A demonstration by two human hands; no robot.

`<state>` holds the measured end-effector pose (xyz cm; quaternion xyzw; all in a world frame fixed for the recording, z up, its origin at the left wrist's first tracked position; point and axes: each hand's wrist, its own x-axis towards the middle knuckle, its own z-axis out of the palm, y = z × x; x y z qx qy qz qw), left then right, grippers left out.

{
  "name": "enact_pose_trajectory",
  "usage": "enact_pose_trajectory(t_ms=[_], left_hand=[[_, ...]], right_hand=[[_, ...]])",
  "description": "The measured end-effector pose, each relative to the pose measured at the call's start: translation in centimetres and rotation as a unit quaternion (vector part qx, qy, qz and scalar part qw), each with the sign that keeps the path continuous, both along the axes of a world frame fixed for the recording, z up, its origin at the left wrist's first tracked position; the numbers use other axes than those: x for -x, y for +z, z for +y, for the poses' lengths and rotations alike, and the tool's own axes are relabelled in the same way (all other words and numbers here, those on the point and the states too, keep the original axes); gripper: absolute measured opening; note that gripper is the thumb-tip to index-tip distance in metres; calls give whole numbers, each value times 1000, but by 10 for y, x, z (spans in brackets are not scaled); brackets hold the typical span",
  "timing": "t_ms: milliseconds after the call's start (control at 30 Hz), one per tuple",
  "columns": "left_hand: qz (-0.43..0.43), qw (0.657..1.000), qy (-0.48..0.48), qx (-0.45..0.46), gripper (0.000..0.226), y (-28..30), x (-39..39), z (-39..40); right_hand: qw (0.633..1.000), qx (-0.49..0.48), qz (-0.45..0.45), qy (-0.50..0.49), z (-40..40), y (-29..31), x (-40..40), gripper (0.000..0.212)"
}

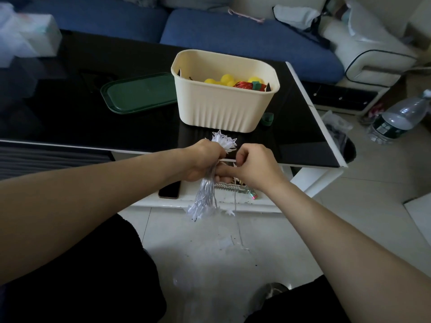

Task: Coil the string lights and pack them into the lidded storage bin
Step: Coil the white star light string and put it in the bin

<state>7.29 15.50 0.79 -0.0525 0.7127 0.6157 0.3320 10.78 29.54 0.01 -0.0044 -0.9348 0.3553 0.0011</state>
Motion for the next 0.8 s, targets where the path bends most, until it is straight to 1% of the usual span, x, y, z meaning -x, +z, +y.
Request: enact_pose_trajectory(t_ms=[100, 167, 233, 300, 367, 433, 500, 567, 633, 800], left_hand=[[11, 1000, 3, -4, 29, 1, 3, -4], [10, 999, 33, -16, 22, 2, 5, -6], [16, 998, 63, -25, 15, 3, 7, -8], [24, 995, 82, -41, 14, 3, 8, -7], [30, 994, 91, -52, 16, 3, 9, -6], [31, 994, 87, -57, 18, 3, 8, -5], [31, 995, 81, -58, 19, 2, 8, -5], [36, 995, 77, -57, 22, 0, 8, -4], [41, 994, 75, -62, 23, -1, 9, -4], [31, 995, 43, -83, 25, 2, 6, -1]], right_hand=[[995, 79, -53, -33, 6, -3, 2, 48], [983, 139, -111, -52, 12, -6, 4, 50], [960, 189, -201, -52, 18, -6, 4, 56], [937, 195, -286, -34, 22, -6, 2, 67], [926, 194, -325, -6, 21, -7, 0, 72], [924, 220, -313, 4, 17, -5, 0, 63], [927, 261, -269, 0, 15, -1, 1, 45], [919, 316, -234, -10, 16, 3, 3, 29], [907, 361, -215, -18, 16, 6, 3, 23], [888, 424, -170, -44, 13, 10, 3, 15]])
